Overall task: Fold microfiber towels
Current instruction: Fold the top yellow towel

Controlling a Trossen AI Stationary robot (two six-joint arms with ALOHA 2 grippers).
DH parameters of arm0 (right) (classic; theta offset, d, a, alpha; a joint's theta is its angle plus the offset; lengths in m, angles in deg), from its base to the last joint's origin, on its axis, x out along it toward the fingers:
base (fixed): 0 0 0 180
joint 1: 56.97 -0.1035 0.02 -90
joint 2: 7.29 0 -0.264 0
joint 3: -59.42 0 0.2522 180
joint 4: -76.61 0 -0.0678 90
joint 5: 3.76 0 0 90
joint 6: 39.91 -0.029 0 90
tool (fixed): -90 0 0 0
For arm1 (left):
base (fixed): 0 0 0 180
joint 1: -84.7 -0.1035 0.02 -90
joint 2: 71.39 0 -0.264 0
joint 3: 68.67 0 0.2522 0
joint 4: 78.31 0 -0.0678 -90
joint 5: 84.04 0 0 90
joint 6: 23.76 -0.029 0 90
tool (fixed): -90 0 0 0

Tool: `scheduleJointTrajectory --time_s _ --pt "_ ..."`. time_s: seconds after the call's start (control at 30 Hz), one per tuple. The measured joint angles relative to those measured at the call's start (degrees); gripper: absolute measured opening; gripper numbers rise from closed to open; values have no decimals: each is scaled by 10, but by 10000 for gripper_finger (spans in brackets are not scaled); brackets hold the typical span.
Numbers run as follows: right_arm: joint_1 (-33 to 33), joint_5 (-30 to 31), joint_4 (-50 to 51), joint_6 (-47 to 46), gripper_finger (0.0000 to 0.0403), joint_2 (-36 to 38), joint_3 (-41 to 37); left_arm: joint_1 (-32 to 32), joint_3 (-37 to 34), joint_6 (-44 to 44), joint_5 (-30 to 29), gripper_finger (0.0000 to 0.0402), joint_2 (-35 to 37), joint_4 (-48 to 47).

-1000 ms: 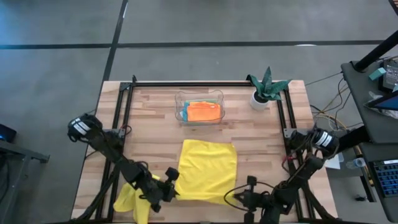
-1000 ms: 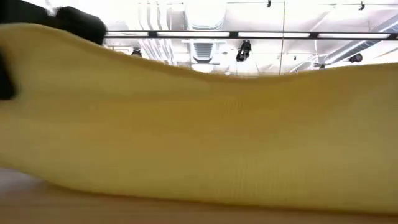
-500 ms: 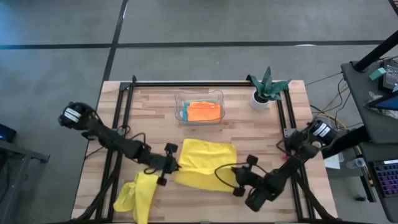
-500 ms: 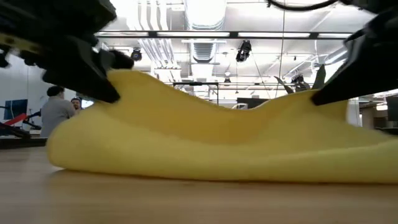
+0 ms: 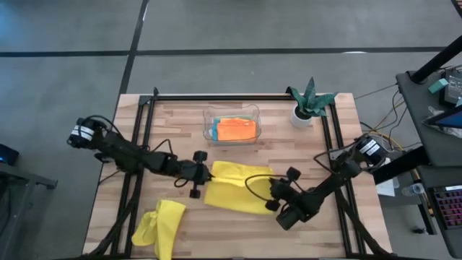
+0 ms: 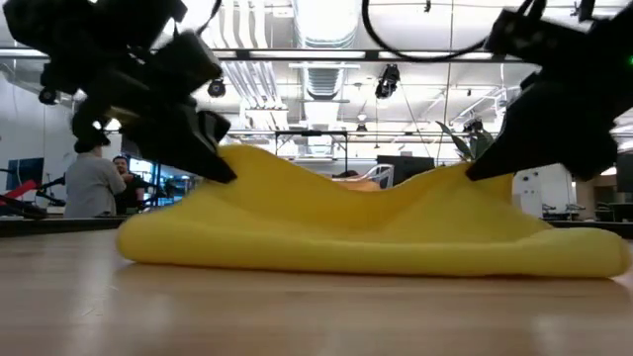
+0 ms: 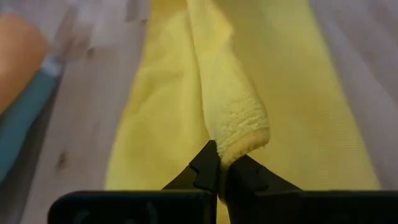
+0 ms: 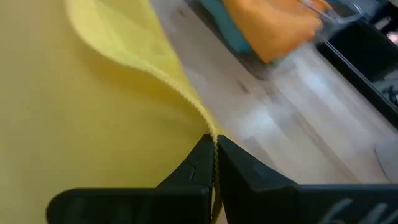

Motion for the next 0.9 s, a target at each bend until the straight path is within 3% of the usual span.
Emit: scheduleJointTrajectory --time_s 0.37,0.53,0.67,0.9 --pt "18 -18 -5 -92 8 -3 -62 -61 -27 42 -2 0 -54 46" --pt "18 -19 -25 -82 16 -3 -70 -63 -27 60 -4 1 -92 60" --pt "18 -20 -55 -29 46 -3 -69 -64 -28 69 -9 22 -99 60" --pt "19 -20 -45 -20 137 -2 -63 -64 -28 75 -38 93 -90 53"
